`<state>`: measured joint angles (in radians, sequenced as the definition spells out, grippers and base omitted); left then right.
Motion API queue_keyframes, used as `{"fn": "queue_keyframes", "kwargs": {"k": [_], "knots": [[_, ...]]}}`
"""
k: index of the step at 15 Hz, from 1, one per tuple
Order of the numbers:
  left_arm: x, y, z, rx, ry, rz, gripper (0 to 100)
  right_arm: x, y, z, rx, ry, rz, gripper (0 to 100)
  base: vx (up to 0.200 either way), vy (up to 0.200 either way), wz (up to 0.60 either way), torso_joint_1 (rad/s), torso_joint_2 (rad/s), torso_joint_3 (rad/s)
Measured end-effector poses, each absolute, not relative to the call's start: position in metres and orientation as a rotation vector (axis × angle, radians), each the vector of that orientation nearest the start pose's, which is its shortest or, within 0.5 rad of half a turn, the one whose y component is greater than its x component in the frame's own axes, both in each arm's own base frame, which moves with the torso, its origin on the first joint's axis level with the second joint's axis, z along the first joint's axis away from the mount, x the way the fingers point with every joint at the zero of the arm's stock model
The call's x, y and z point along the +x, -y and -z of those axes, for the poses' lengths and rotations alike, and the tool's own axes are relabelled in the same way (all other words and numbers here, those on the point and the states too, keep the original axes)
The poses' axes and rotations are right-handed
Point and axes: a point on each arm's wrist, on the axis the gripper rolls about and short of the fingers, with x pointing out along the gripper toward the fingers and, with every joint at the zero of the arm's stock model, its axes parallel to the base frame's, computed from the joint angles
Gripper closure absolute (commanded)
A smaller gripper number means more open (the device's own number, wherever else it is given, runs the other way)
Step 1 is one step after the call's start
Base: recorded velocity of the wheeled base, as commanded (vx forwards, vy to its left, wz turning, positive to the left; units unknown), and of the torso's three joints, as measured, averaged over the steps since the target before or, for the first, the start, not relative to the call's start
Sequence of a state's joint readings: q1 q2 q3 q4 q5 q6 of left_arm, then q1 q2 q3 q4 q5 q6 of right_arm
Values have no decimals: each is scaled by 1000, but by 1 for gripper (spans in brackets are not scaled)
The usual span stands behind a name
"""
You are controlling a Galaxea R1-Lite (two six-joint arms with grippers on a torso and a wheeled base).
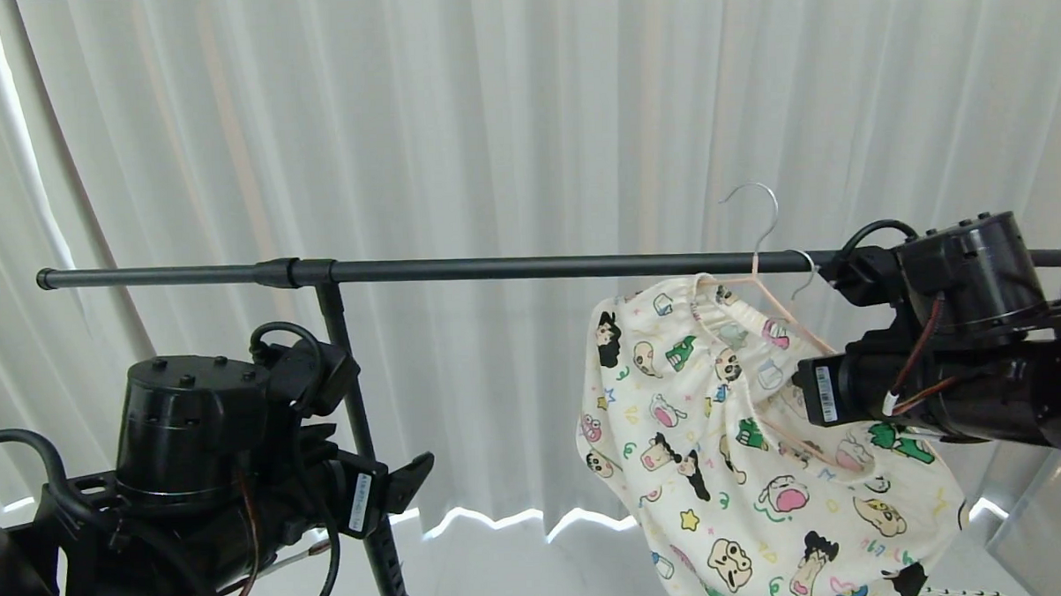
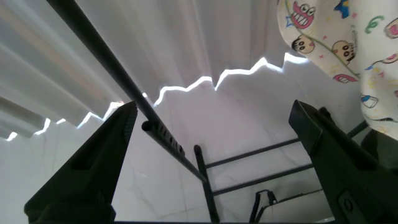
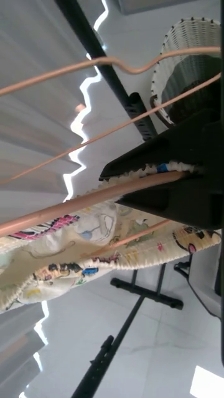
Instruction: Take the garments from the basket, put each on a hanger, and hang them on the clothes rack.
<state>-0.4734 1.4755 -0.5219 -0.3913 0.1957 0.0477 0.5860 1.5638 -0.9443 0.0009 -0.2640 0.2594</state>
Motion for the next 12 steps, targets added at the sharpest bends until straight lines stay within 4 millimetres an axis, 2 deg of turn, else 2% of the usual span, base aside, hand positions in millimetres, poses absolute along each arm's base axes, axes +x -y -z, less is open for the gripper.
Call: {"fn": "queue_keyframes", "kwargs": {"k": [5, 12], "knots": [[202, 93, -144, 218, -524, 255, 0, 259, -149, -185, -18, -645, -178, 100, 0, 0, 0, 0, 0, 0], [202, 89, -139, 204, -475, 229, 0, 267, -153, -173, -45, -678, -151, 100, 0, 0, 0, 0, 0, 0]]}}
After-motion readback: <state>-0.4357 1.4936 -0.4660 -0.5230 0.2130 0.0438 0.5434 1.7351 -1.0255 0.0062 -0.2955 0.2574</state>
